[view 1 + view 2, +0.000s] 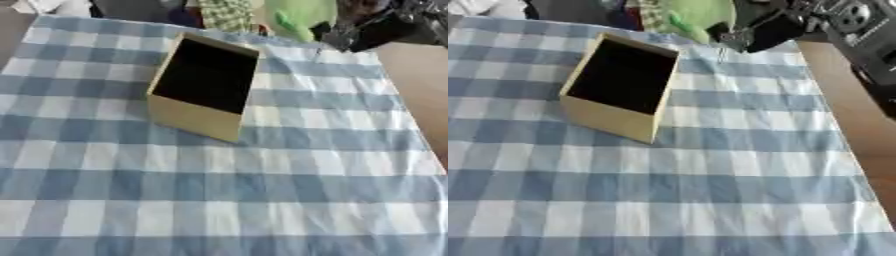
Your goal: Pick up objects on the table and place them in the box.
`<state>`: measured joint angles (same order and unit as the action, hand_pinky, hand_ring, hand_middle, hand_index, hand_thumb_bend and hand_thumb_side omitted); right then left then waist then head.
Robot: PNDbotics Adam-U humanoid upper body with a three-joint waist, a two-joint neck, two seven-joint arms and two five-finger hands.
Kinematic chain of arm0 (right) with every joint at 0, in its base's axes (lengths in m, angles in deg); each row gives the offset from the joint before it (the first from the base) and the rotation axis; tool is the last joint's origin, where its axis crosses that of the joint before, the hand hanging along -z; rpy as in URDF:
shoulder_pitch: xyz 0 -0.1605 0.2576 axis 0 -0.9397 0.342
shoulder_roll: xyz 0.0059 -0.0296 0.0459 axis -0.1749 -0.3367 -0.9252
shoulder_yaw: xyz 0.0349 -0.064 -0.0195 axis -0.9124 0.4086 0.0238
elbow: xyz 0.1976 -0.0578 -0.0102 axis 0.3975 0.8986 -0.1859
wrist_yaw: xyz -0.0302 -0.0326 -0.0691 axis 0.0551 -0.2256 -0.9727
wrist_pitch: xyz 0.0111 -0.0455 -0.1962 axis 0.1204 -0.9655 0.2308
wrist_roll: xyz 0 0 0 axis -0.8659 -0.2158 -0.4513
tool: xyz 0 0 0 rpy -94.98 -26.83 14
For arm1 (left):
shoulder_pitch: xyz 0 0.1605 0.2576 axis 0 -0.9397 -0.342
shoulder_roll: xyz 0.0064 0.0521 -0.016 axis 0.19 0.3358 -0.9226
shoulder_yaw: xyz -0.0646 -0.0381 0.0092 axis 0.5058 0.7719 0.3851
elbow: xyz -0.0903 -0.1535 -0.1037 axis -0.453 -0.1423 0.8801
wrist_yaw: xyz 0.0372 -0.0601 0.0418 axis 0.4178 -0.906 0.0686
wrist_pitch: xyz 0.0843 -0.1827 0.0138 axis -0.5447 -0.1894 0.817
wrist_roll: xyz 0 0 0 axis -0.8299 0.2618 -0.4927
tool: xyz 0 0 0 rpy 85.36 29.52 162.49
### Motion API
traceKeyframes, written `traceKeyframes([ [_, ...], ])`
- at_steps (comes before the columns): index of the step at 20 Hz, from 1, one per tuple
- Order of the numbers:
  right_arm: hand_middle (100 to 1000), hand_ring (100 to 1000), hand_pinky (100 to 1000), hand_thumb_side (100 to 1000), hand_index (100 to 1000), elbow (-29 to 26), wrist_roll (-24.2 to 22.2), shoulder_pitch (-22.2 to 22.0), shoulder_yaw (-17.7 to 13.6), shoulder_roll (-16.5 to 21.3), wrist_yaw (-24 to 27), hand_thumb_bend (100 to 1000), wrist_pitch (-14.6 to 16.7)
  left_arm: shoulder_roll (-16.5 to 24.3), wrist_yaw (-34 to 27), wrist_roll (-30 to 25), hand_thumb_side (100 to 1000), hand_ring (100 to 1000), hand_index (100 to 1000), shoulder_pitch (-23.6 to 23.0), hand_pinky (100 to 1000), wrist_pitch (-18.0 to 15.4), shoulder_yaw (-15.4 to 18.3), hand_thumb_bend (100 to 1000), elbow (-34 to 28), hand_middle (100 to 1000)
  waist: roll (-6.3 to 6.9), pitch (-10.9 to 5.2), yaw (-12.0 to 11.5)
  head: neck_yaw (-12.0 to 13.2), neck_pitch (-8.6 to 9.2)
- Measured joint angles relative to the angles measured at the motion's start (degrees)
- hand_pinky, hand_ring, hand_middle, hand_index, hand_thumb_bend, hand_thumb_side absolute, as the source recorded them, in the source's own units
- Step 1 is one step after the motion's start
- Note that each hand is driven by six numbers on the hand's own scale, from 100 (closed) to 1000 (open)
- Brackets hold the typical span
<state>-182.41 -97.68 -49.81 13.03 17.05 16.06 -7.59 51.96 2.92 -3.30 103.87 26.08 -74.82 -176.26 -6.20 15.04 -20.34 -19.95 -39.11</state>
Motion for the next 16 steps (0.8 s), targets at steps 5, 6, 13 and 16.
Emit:
traceKeyframes([
  [5,283,411,520,100,534,4.1,1.3,2.0,1.6,-2.2,-3.9,100,1.2,-0.5,-0.2,-0.3,727,745,614,0.8,409,-0.2,-0.3,100,0.0,790,-0.42,0.75,-1.2,-0.8,0.36],
  [6,283,411,523,100,533,4.9,1.5,2.4,1.9,-2.7,-4.4,100,1.4,-0.5,-0.3,-0.3,726,744,614,1.0,410,-0.3,-0.4,100,0.0,789,-0.53,0.92,-1.5,-1.0,0.47],
  [13,282,410,528,100,532,9.7,2.8,5.3,3.2,-5.5,-7.6,100,2.7,-0.6,-0.7,-0.8,725,743,615,2.6,412,-0.7,-0.7,100,0.0,787,-1.12,1.69,-3.5,-2.9,0.62],
  [16,280,408,528,100,531,11.4,3.2,6.2,3.6,-6.4,-8.5,100,3.4,-1.0,-0.9,-0.9,724,742,615,3.4,413,-0.9,-0.8,100,0.0,786,-1.34,1.96,-4.4,-3.6,0.97],
])
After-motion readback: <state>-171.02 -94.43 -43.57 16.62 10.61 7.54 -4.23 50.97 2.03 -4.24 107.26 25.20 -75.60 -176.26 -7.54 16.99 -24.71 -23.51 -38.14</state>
